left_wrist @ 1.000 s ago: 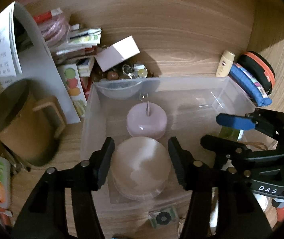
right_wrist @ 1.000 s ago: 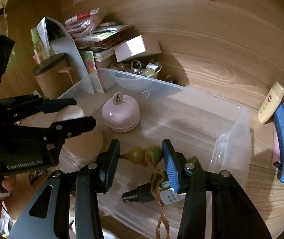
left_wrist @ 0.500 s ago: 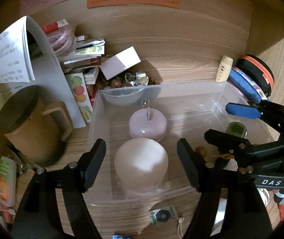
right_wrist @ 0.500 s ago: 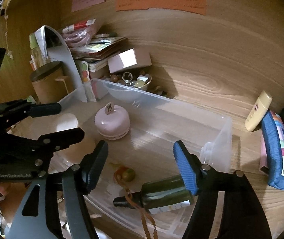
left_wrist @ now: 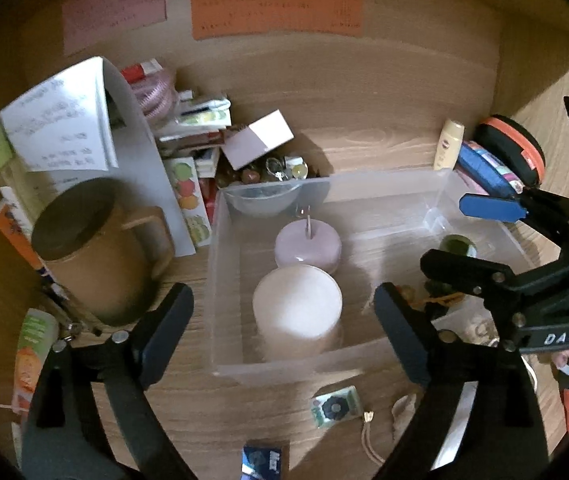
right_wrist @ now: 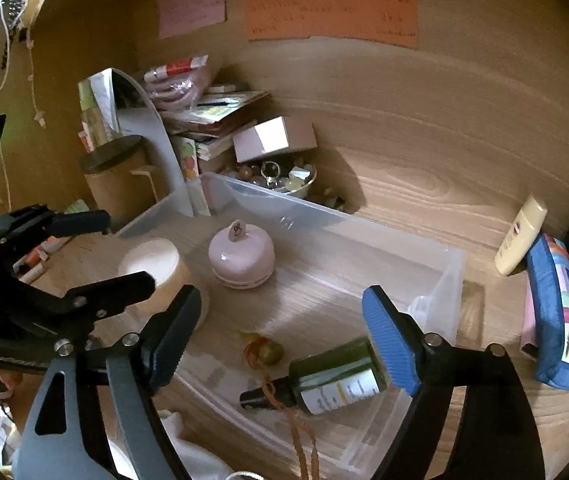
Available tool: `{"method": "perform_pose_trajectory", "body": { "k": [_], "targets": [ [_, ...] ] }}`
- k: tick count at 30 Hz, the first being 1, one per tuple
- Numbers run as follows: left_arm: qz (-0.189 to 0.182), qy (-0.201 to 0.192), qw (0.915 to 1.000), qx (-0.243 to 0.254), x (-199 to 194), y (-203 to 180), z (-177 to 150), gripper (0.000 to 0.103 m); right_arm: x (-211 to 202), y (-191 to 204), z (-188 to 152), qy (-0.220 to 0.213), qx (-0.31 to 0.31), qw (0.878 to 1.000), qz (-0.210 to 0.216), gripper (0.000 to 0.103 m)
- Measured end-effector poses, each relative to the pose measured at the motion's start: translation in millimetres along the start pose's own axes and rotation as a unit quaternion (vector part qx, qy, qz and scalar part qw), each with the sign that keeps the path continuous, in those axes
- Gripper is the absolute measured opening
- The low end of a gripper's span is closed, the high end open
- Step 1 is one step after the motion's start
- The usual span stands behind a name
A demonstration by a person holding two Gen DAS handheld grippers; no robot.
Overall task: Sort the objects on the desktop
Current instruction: 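Withdraw both open tools from the box toward the remaining desk items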
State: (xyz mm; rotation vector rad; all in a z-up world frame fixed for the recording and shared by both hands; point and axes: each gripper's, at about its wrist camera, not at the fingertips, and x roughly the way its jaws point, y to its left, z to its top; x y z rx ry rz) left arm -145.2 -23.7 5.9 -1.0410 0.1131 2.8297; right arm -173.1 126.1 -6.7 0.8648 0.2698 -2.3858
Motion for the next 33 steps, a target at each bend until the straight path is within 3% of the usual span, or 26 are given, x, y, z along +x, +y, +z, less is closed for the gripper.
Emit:
{"method": "perform_pose_trajectory", "body": {
  "k": [6,10,25,33],
  "targets": [
    [0.005,-0.011,0.9999,0.004,-17.4,0.7,-2.3,0.096,-23.0,8.1,-1.4,-0.012,-0.006,1.000,-0.016,0.082],
    [0.002,-0.015,0.9999,-0.003,-27.5,2.4,-5.6,0.097,-40.4,12.9,-6.2,-0.024,-0.010,0.999,-0.035,0.090],
    [-0.002,-0.049,0.9985,-0.027,-75.8,18.1,-25.4,0.101,-94.8,16.2,-37.1,-0.047,0.008,0.996,-0.078,0.097],
    [0.004,-0.043,0.9978,-0.051,-86.1,35.5,-47.0,0.101,-115.9,21.2,-57.6,-0.053,0.020,0.994,-0.092,0.097]
  ]
}}
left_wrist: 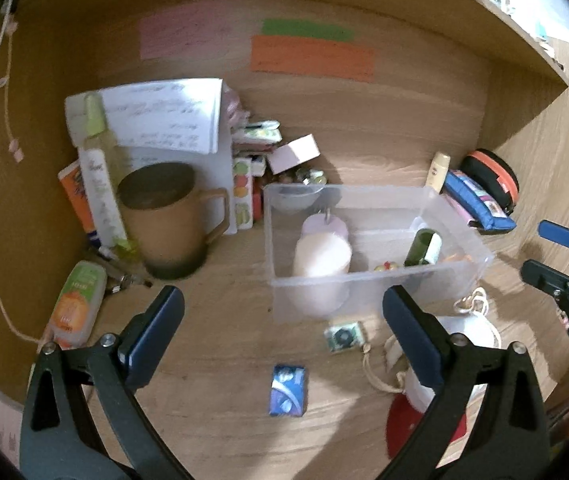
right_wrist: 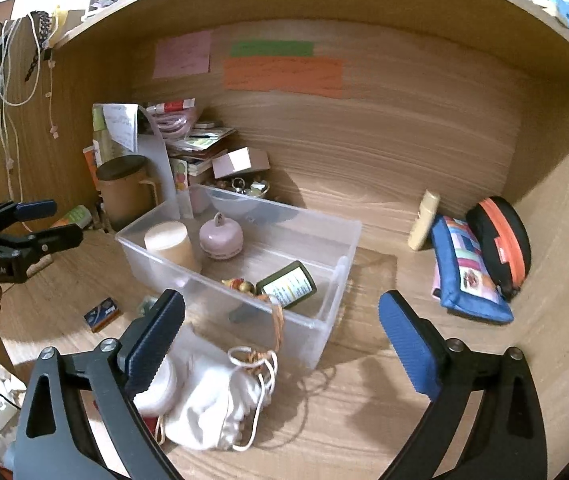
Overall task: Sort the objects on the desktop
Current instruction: 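Withdraw both open tools from the box toward the remaining desk items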
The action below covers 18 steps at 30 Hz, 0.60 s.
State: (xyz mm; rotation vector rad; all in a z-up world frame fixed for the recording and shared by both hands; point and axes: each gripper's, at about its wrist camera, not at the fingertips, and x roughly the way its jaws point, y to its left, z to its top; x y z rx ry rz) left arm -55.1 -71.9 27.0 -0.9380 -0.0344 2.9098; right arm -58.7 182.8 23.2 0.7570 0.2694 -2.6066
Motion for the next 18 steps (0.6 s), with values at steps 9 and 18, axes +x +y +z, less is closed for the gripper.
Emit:
{"method": "perform_pose_trajectory", "body": {
  "k": [9,18],
  "targets": [
    [0.006,0.038,0.9992,-0.010,9.4,15.1,-30.0,0.101,-5.7,9.1,-26.7,0.016,0.016,1.000,0.010,0.097],
    [0.018,0.073,0.9972,0.002,28.3,11.5,-56.0,0.101,-2.8,45.4,-45.6,0.025,-0.003,0.998,0.050,0.097]
  ]
}}
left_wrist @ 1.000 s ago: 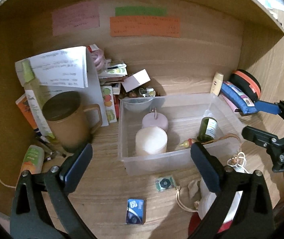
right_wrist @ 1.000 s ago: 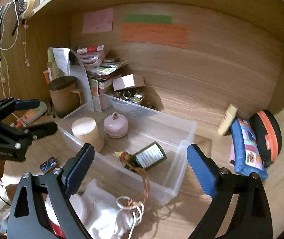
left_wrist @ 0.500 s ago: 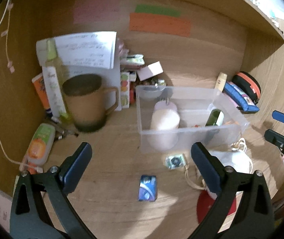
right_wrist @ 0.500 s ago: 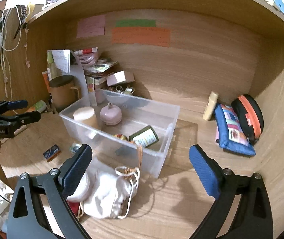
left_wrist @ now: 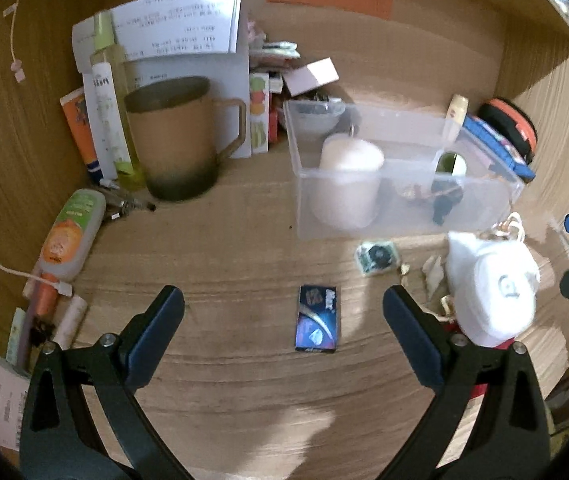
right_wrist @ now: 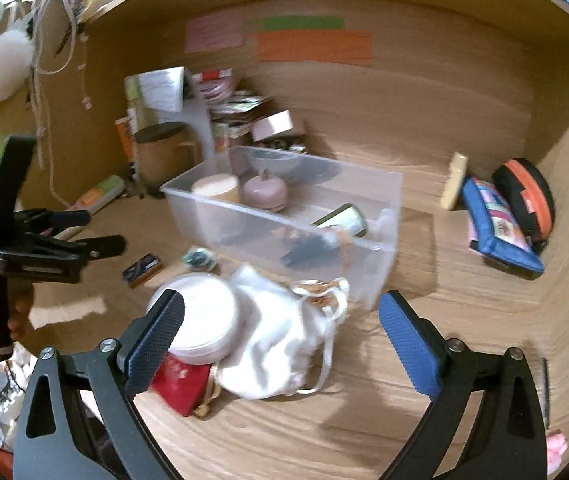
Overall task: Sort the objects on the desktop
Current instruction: 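Withdraw both open tools from the box toward the remaining desk items, then grasp the small blue card box with the left tool while the right tool grasps the white lidded jar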
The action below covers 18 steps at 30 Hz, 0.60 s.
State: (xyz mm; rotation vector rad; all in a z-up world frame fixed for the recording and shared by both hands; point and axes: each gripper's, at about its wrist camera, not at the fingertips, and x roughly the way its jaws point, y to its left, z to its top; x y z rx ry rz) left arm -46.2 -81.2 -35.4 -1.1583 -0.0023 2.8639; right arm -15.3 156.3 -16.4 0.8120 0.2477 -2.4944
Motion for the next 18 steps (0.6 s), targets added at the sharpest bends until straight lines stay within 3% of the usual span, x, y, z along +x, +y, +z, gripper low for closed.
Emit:
{"method": "perform_pose_trajectory", "body": {
  "k": [8,10,15,18],
  "targets": [
    [0.005,0.024,0.9994,0.023,16.4,-4.9,-6.0,0.100,21.9,34.9,-10.7,0.015,-0.036,0.999,0.019,0.097],
    [0.006,0.029,0.9990,0.034,18.9,-7.9,-6.6,0.096,27.6,39.6,-11.9,0.020,-0.039,0.999,0.022,0.097],
    [-0.003,0.049,0.9978,0.046,28.0,-11.9,-8.4,0.075,38.3,42.2,-12.8,0.030,-0.029,0.999,0.032,0.096],
    [-0.009,0.055,0.9974,0.046,32.2,-12.8,-10.1,0.072,42.1,43.8,-12.3,0.032,-0.028,0.999,0.031,0.096]
  ]
}}
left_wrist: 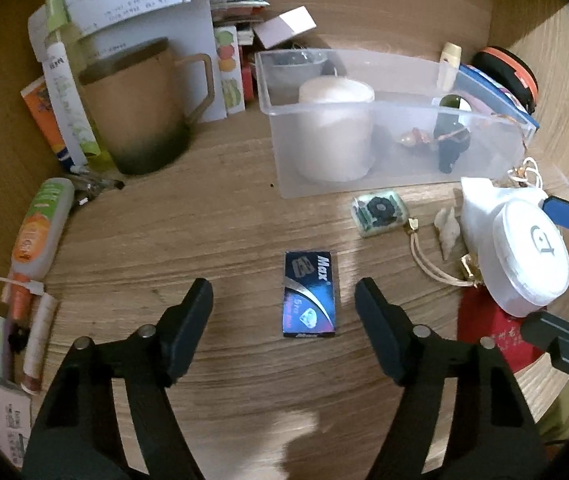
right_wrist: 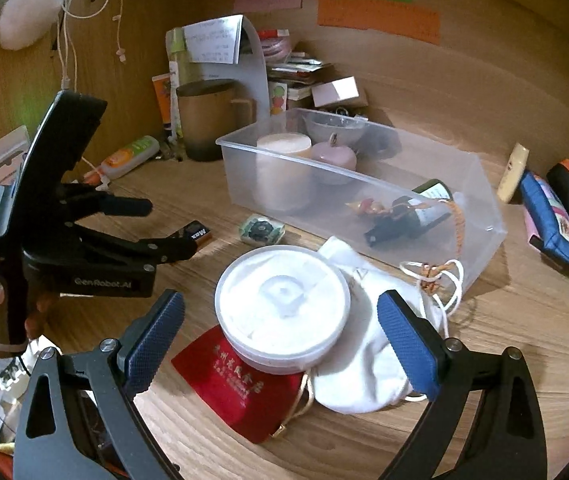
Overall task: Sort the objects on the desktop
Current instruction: 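Grasp the small blue card box with the left tool while the right tool grasps the white lidded jar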
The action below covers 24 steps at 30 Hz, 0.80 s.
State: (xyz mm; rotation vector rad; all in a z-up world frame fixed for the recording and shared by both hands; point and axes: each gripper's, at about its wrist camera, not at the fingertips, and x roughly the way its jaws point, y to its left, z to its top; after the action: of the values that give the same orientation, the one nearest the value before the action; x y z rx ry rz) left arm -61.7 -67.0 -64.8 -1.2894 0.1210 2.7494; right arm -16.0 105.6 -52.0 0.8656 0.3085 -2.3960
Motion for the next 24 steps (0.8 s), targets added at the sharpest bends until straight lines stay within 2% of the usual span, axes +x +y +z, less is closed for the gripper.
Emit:
{"method": "perform_pose_trajectory", "body": {
  "k": [3,5,9,12,15,21,24],
  "targets": [
    [0.000,0.008,1.0000,0.003,4.4,-1.5,-1.2,0.063,3.2,2.1,0.7,0.002,-0.003,1.000,-0.003,0.096],
    [-0.005,0.010,0.9999,0.001,4.9,-2.1,-1.0,0.062,6.3,3.6,1.6,0.006,-0.006,1.000,-0.007,0.094],
    [-0.013,0.009,0.9999,-0.006,6.9,-1.1,-0.7,0.060,12.0,2.0,2.5,0.015,-0.003,1.000,-0.004,0.082],
    [-0.016,0.008,0.9998,0.000,6.5,-3.0,-0.8,0.052,13.8,0.8,1.7,0.014,-0.002,1.000,-0.005,0.075],
    [-0.020,0.004,0.9998,0.008,4.6,-7.0,-2.5,0.045,15.7,-0.3,1.4,0.017,0.000,1.000,-0.001,0.062],
    [-0.026,-0.001,0.9995,0.018,2.7,-11.4,-3.4,0.030,13.6,-1.2,1.3,0.013,0.008,1.000,0.003,0.062],
    [-0.025,-0.004,0.9994,0.023,2.7,-13.1,-3.5,0.026,10.7,-5.2,1.7,0.008,0.021,1.000,0.009,0.062]
  ]
}}
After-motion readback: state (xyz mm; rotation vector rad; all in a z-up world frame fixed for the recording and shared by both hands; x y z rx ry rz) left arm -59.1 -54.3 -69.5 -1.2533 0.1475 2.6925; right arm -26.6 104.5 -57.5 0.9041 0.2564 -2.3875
